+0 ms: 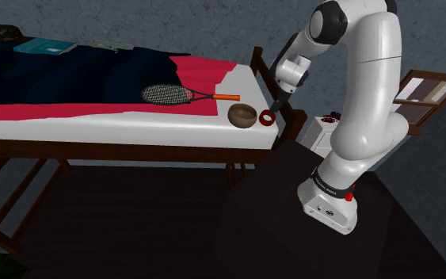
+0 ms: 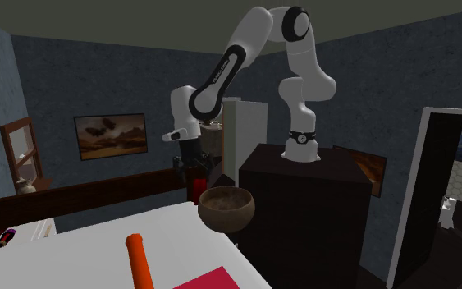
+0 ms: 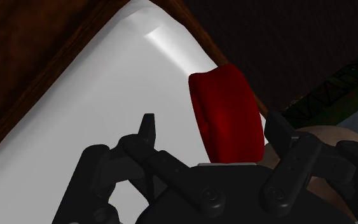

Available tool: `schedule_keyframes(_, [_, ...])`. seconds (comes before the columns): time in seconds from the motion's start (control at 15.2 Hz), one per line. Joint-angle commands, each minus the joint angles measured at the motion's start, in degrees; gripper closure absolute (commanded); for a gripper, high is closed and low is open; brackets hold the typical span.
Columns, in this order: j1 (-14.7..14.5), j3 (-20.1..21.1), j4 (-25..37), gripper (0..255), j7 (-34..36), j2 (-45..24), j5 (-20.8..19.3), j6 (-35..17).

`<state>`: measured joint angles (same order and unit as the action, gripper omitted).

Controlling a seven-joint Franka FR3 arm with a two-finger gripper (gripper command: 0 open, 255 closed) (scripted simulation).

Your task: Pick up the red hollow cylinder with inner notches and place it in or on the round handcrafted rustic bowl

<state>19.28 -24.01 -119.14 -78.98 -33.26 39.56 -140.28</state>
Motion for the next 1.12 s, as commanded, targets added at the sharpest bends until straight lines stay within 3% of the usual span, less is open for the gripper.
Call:
schedule_keyframes(0.0, [0.0,0.2,0.0,0,-0.1,-0.2,0.2,-0.2])
schedule_keyframes(0.4, [0.0,0.2,0.0,0,-0.1,-0.2,0.2,-0.2])
schedule_keyframes(0.46, [0.0,0.2,0.0,255,-0.1,-0.2,0.2,-0.2])
schedule_keyframes(1.06, [0.0,0.2,0.0,255,-0.1,-0.2,0.2,-0.2])
